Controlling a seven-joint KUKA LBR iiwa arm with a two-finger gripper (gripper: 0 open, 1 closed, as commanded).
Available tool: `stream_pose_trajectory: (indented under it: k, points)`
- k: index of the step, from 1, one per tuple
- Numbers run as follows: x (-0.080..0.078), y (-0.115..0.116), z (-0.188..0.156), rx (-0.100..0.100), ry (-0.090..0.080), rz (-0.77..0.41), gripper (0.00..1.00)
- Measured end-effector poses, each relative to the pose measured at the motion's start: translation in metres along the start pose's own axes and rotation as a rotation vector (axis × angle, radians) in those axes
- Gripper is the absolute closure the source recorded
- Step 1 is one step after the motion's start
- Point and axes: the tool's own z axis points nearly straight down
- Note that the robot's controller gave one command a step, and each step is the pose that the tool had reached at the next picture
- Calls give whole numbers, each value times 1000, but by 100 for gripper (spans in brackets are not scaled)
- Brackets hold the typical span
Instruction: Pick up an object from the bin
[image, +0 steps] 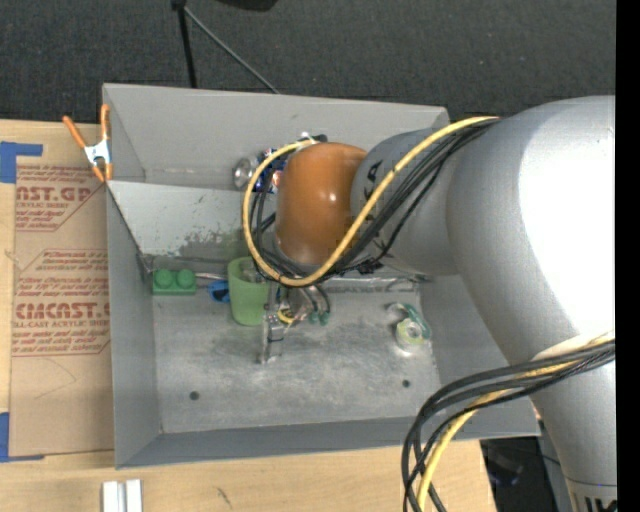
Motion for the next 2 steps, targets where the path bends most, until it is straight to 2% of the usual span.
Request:
stream_pose_trajectory:
  k: [1, 2]
  points:
    - [-2, 68, 1, -1, 0, -24, 0]
    - [-2, 63, 0, 2, -1, -19, 100]
